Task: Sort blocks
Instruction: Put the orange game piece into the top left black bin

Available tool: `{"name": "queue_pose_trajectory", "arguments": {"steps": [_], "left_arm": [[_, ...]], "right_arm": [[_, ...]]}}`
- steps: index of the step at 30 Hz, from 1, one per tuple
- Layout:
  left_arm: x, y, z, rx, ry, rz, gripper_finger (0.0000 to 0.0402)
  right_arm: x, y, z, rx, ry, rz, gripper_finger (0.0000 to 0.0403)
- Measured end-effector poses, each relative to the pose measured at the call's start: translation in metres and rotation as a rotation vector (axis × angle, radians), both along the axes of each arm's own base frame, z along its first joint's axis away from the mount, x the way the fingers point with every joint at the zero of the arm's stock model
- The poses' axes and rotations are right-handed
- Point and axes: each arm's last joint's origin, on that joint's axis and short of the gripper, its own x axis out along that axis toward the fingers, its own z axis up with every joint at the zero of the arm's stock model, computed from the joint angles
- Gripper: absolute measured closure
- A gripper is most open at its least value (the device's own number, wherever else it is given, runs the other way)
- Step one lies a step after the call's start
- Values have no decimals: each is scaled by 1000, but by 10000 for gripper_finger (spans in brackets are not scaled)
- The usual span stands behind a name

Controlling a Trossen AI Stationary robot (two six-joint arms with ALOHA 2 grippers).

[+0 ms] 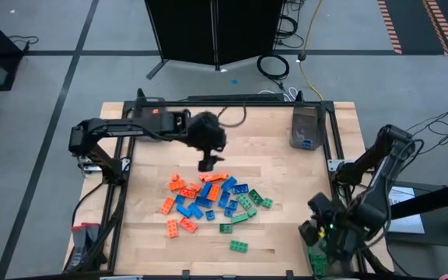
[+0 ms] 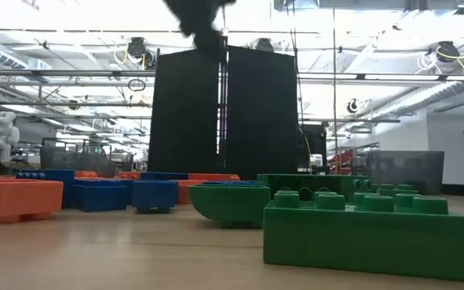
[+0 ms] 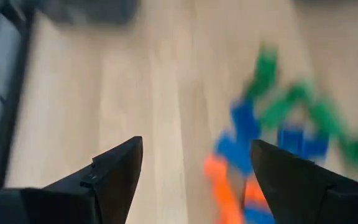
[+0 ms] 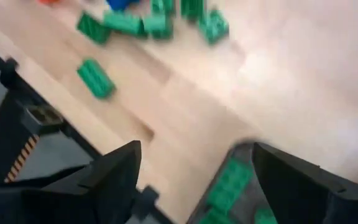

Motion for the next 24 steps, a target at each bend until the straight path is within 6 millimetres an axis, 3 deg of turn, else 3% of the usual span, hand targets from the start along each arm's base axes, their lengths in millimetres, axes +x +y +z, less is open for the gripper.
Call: {"name": "queue_pose_trajectory", "arguments": {"steps": [3,8,11,14,24], "left_arm": [[-11,-3,-36,-3,160,-43,102],[-28,-6,-86,-125,308,80,102],[-33,-7,-106,-155,318,152,102],[-32,-8,-113,-179,284,191,102],[-7,-32,-104,-159,77,95,102]], "right_arm": [[1,-12,5,-47,-8,19,103],[4,-23,8,-88,14,29,103],[5,-25,8,-101,18,45,103],[6,-26,8,-111,21,58,103],[4,-29,7,-139,47,62,103]]}}
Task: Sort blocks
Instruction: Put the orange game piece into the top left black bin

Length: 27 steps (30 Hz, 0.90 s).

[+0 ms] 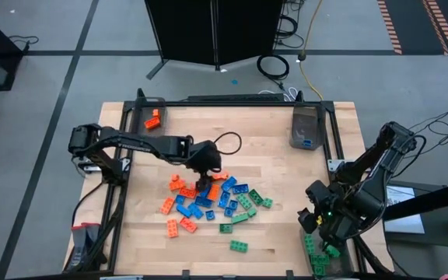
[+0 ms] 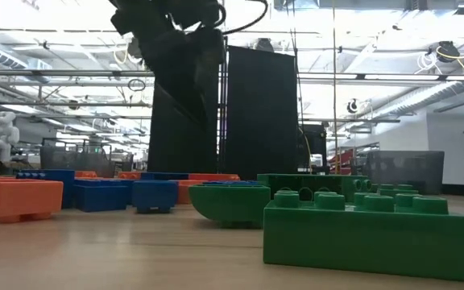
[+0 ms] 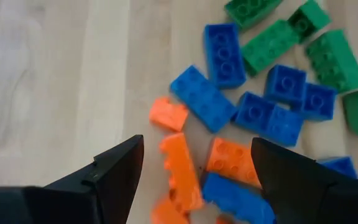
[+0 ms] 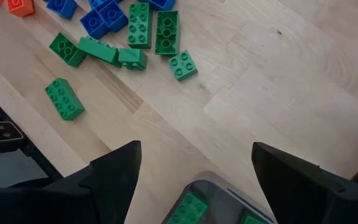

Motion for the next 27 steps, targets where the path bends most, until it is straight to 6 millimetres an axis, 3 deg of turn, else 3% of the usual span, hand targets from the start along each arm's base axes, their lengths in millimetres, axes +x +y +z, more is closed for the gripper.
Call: {"name": "queue_pose_trajectory", "arguments": {"steps": [6,17,22,27], "left_arm": [[8,-8,-27,79,86,10,102],[18,-4,-62,121,171,19,114],[20,-5,-68,117,175,-3,178],[17,-1,-73,112,220,14,299]], "right_arm": [[0,0,0,-3,3,0,103],[0,0,0,-4,4,0,103],[0,0,0,-4,4,0,103],[0,0,0,-7,5,0,103]]}}
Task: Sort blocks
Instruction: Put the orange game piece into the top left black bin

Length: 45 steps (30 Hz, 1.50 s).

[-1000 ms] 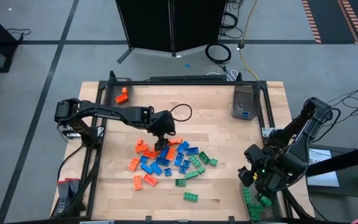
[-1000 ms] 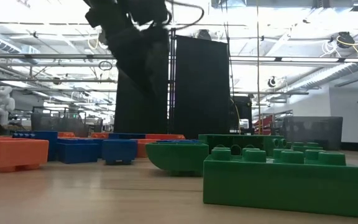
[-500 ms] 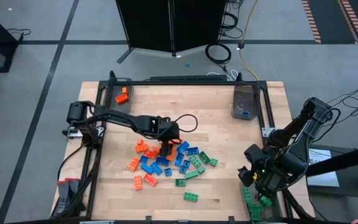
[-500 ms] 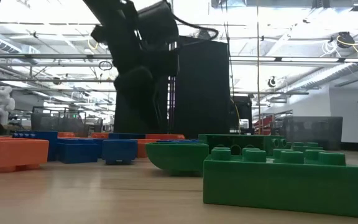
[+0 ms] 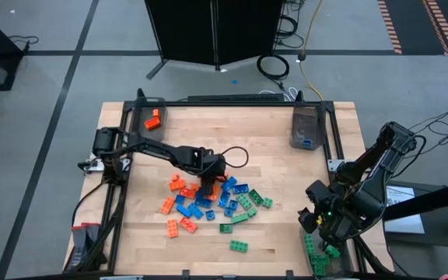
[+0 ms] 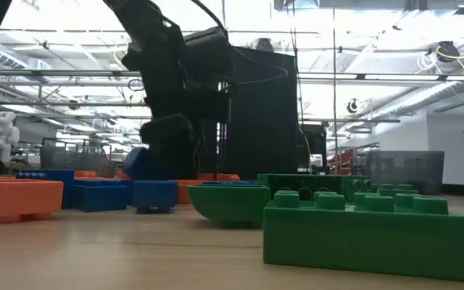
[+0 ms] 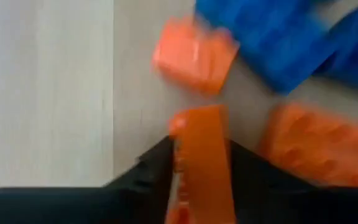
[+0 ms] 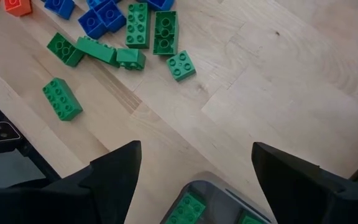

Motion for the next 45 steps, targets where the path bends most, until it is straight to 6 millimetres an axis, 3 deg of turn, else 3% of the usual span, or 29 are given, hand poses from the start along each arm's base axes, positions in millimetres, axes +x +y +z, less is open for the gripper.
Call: {"name": "queue_pose_trajectory", "arguments": {"steps": [1,6,10,15,19,23,28,33,37,45], "left_arm": [[0,1,1,2,-5,3,318],[-2,2,9,10,-6,9,321],[1,4,39,51,-108,30,321],[-2,16,95,136,-272,103,321],[-28,44,132,310,-304,276,321],[-70,87,153,337,-269,498,321],[-138,129,151,303,-272,812,321],[-194,140,122,276,-234,1082,321],[-214,145,97,255,-167,1195,321],[-226,156,71,290,-57,1273,321]], "right_arm": [[0,0,0,-3,2,0,103],[-1,-2,0,-19,14,0,103],[-2,-2,0,-27,18,0,103],[-2,-3,-1,-46,16,-2,103],[-1,-4,0,-74,-14,-9,103],[-2,-5,0,-79,-14,-10,103],[-1,-4,-1,-80,-14,-9,103],[0,-2,-3,-90,-5,-9,103],[0,-2,-4,-99,2,-4,103],[0,-4,-4,-126,-10,-13,103]]}}
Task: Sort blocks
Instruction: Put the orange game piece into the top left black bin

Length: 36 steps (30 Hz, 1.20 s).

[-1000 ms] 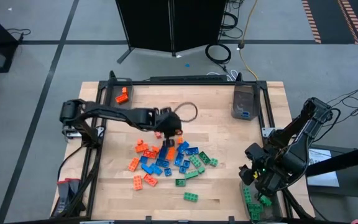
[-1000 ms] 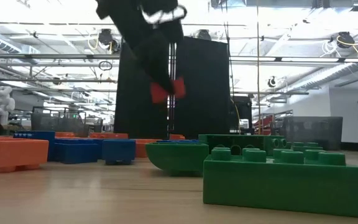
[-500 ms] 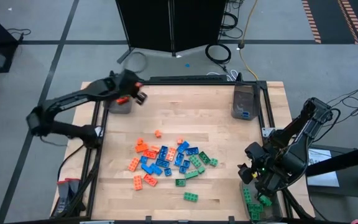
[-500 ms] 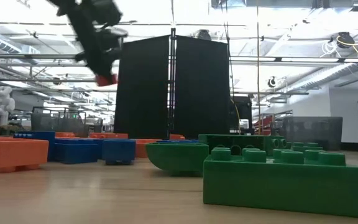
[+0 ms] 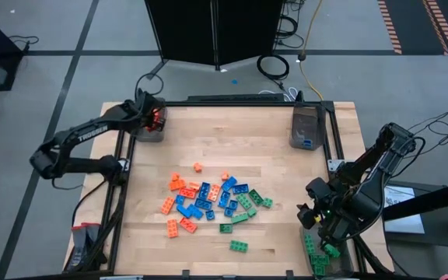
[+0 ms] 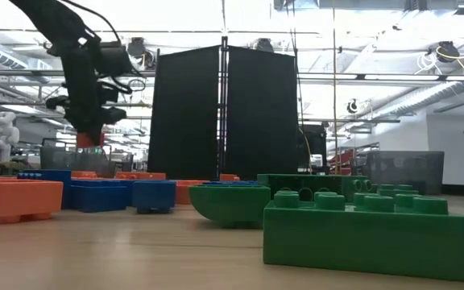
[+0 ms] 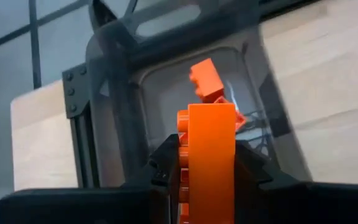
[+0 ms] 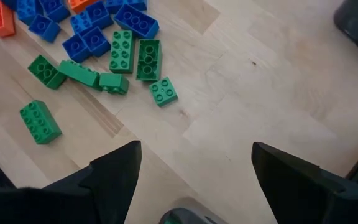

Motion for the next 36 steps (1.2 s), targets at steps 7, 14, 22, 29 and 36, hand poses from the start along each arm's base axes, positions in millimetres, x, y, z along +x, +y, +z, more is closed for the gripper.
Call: {"name": "queue_pose_trajectory", "arguments": {"steps": [7,14,22,29,36], "left_arm": [[-1,3,-3,-30,-5,-38,204],[-1,1,-3,-84,-34,-68,59],[38,-24,15,-251,-395,-660,45],[71,-71,19,-187,-308,-1123,44],[97,-113,8,-91,-119,-1425,44]], "right_arm": [[0,1,0,23,-6,-23,103],[0,1,0,18,-3,-16,103],[0,0,0,9,2,-15,103],[0,0,0,10,1,-16,103],[0,0,0,9,1,-16,103]]}}
